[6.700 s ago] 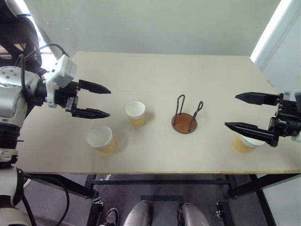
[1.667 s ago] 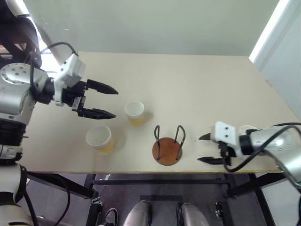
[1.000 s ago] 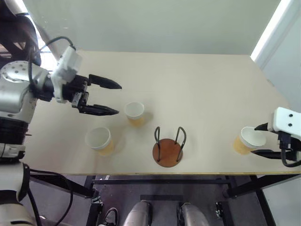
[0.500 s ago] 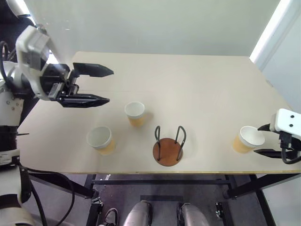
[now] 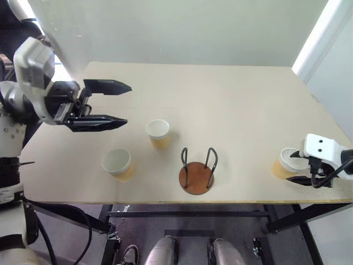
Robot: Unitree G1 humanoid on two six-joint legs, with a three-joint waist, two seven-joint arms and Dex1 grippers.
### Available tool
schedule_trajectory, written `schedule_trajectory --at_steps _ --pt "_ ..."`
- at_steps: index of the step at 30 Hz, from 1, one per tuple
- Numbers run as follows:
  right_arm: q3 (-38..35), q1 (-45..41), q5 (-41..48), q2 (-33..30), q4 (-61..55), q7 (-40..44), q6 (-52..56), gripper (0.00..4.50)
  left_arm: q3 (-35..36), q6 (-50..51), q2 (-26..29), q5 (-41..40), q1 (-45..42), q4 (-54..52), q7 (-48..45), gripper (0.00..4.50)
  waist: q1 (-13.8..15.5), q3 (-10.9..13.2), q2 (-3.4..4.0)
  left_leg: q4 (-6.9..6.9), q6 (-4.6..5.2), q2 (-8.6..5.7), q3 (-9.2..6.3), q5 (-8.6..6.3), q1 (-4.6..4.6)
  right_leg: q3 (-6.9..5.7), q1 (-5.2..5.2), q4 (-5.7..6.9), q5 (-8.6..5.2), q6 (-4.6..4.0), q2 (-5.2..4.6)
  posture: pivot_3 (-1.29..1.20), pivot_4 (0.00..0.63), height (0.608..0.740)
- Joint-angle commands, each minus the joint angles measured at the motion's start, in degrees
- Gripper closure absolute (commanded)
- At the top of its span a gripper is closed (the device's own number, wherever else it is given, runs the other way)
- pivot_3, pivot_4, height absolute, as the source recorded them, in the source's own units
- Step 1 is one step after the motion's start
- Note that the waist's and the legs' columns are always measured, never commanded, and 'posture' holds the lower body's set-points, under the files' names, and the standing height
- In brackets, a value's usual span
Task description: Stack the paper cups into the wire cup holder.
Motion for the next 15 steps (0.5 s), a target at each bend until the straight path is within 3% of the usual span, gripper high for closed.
schedule_trajectory --at_steps 1,3,6,15 --pt "1.5 -1.89 -1.5 0.3 1.25 -0.59 -1.65 0.73 2.59 0.33 1.0 0.11 0.38 -1.76 0.32 0.0 -0.03 0.0 0.0 -0.01 0.0 0.0 0.0 0.0 0.0 0.0 0.0 0.0 0.0 0.0 0.0 0.0 0.15 0.74" --pt "2.81 -2.74 -2.01 0.68 2.0 -0.72 -2.12 0.73 2.73 0.42 1.15 0.22 0.79 -2.09 0.43 0.0 -0.06 0.0 0.0 -0.02 -0.01 0.01 0.0 0.0 0.03 0.0 0.01 0.0 0.0 0.0 0.0 0.0 0.15 0.74" --pt "4.82 -4.33 -2.75 1.56 3.04 -0.88 -2.74 1.29 2.83 0.48 1.34 0.36 1.05 -2.39 0.64 0.0 -0.05 0.0 -0.01 -0.02 -0.01 0.01 -0.01 -0.01 0.04 0.0 0.02 0.01 0.01 -0.01 0.0 0.0 0.15 0.74" --pt "8.16 -7.21 -5.02 3.46 5.59 -0.78 -4.6 4.48 3.19 0.7 2.27 0.49 2.07 -3.68 1.27 0.0 -0.04 0.01 0.0 -0.03 -0.02 0.01 0.0 -0.02 0.04 0.0 0.01 -0.01 0.02 -0.04 0.0 0.0 0.15 0.74"
